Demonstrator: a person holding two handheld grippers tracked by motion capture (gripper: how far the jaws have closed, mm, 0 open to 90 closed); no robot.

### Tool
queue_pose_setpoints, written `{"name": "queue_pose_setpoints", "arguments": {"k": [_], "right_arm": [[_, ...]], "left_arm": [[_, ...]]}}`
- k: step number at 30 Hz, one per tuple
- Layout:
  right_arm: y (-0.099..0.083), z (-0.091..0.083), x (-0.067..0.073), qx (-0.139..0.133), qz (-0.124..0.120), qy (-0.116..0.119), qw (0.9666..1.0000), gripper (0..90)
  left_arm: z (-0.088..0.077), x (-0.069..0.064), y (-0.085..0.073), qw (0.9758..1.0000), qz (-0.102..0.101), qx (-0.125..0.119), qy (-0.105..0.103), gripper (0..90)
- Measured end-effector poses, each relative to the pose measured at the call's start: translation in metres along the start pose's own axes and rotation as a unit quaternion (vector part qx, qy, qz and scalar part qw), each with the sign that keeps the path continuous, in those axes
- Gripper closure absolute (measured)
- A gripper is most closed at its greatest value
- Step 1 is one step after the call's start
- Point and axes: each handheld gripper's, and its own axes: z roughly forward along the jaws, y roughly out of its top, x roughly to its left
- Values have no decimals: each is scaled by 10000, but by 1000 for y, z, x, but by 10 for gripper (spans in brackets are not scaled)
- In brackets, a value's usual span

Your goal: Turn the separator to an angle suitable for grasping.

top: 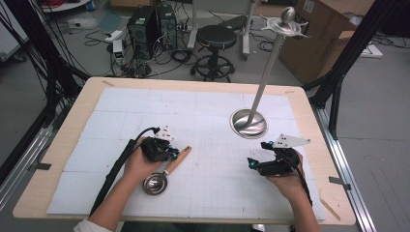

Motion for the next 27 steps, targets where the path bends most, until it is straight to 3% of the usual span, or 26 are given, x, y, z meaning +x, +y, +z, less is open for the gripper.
{"name": "queue_pose_setpoints", "arguments": {"k": [3, 7, 11, 19, 23, 27], "right_arm": [[0, 1, 0, 9, -19, 1, 10000, 146], [-1, 2, 0, 26, -34, 12, 10000, 146], [-1, 1, 0, 13, -6, -1, 10000, 146], [-1, 0, 0, -12, -4, 14, 10000, 146], [-1, -1, -2, -41, -4, 8, 10000, 146], [-1, -2, -4, -72, 53, 6, 10000, 146]], "left_arm": [[-7, -3, 0, 9999, 37, -121, -19, 758], [-17, -4, -7, 9987, -119, -458, -197, 650], [-24, -3, -9, 9981, -242, -510, -229, 561], [-51, -2, -15, 9937, -449, -979, -293, 456], [-65, 0, -20, 9902, -530, -1230, -394, 406], [-76, 4, -26, 9884, -599, -1325, -436, 357]]}}
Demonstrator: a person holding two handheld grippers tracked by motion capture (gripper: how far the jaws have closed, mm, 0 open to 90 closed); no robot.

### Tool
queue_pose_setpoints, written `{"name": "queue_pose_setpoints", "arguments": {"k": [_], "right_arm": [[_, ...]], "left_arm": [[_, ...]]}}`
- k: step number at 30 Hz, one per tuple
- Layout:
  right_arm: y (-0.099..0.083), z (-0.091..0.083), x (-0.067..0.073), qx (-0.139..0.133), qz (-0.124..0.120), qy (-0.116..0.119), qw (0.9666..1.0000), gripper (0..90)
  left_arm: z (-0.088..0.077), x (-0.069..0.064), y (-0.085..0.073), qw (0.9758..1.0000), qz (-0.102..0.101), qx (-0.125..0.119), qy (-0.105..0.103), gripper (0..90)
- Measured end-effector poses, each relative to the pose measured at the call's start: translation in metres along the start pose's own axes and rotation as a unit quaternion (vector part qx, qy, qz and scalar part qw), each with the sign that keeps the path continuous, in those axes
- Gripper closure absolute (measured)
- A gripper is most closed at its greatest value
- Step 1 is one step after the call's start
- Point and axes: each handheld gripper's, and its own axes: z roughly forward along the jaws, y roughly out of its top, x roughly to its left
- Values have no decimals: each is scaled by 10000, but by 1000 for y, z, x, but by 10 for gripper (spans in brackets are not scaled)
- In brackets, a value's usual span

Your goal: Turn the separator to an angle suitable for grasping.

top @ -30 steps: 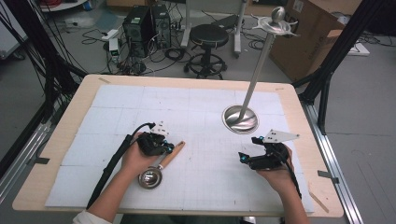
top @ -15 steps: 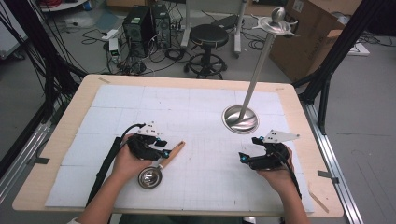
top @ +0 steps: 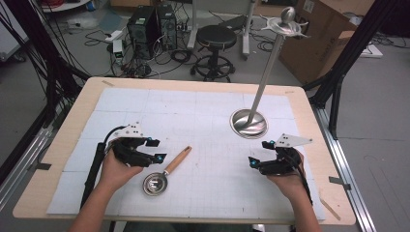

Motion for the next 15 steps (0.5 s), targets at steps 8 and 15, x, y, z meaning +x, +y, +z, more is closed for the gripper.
{"name": "queue_pose_setpoints", "arguments": {"k": [8, 15], "right_arm": [[3, 0, -3, -60, 38, -28, 10000, 146], [2, -2, -4, -83, 60, -32, 9999, 146]], "left_arm": [[-14, 5, -3, 9999, -19, 16, 160, 117], [-13, 0, 0, 9993, 100, -68, 346, 16]]}}
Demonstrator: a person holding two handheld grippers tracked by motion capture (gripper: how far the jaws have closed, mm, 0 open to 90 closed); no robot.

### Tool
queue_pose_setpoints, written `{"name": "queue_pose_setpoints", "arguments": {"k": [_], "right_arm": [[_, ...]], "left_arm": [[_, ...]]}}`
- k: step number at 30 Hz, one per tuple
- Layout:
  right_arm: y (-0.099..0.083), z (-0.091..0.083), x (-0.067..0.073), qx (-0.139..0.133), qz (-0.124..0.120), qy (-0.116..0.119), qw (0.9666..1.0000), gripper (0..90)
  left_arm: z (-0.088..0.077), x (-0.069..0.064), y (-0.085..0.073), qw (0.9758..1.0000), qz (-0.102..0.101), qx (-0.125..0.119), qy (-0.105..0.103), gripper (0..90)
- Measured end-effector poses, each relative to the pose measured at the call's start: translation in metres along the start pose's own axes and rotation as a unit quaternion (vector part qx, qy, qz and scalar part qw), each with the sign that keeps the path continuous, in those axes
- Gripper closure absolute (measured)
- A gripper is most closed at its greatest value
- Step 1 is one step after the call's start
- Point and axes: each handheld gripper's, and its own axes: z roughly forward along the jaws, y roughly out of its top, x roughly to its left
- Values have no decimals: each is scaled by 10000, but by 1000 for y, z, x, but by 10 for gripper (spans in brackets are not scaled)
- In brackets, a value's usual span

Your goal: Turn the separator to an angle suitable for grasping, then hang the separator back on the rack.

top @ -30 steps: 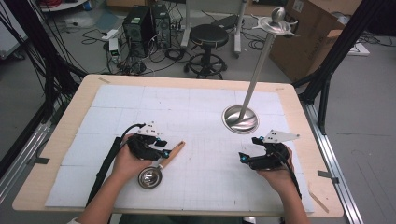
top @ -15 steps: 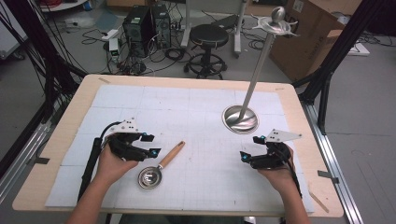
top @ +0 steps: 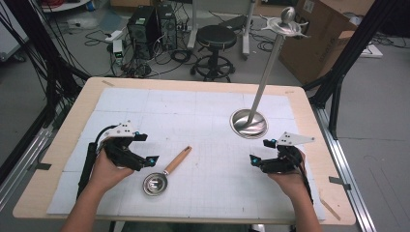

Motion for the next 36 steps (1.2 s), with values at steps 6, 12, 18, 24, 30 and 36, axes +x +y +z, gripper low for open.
{"name": "queue_pose_setpoints", "arguments": {"k": [6, 12, 18, 24, 30, 36], "right_arm": [[0, -1, -1, -26, -18, 7, 10000, 146], [0, -2, 0, -1, 10, -21, 10000, 146], [2, 0, 0, -40, -19, 27, 10000, 146], [4, -1, 1, -48, -35, 59, 10000, 146], [4, -2, 1, -99, -37, 62, 9999, 146], [4, -1, 1, -51, -57, 33, 10000, 146]], "left_arm": [[0, -6, 3, 9999, 67, -63, -134, 16], [4, -12, 5, 9999, 144, 3, -42, 16], [9, -19, 6, 9997, 179, 138, 29, 16], [16, -28, 4, 9996, 154, 242, 22, 17], [21, -31, 5, 9988, -41, 404, -255, 162], [25, -30, 4, 9975, -130, 677, -153, 229]]}}
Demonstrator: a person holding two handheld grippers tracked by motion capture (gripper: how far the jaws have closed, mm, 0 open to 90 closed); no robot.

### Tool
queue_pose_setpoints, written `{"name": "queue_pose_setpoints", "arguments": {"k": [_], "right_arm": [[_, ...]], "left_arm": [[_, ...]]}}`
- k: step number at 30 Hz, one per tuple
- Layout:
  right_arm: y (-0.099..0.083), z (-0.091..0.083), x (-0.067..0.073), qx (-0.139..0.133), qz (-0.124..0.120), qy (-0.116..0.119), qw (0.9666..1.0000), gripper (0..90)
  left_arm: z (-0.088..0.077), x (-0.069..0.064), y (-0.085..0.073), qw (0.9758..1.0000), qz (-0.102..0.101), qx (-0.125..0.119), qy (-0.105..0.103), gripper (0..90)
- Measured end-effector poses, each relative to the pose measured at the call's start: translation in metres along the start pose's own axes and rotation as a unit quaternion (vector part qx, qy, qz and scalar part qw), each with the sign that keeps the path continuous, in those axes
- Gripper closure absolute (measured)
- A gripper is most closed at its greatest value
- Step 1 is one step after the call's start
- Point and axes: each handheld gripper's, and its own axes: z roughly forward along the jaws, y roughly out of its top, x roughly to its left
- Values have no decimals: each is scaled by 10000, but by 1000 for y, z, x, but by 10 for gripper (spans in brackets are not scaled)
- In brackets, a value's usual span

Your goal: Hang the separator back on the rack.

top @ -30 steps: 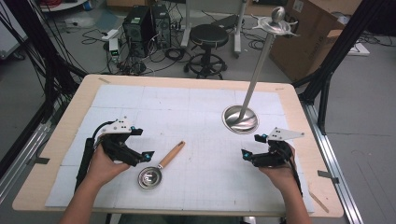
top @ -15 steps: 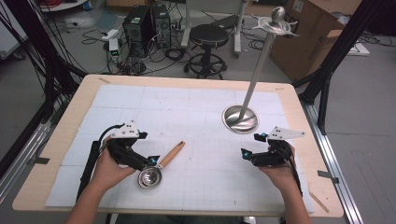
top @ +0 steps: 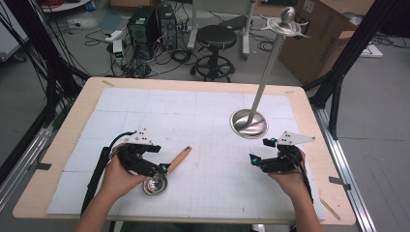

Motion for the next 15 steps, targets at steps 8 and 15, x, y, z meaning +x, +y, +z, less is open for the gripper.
{"name": "queue_pose_setpoints", "arguments": {"k": [8, 15], "right_arm": [[0, 1, 0, 28, -17, 9, 10000, 146], [0, 1, -1, 16, -15, 16, 10000, 146]], "left_arm": [[4, -3, 1, 9998, 19, 118, -150, 312], [16, -5, 0, 9981, 102, 600, 22, 312]]}}
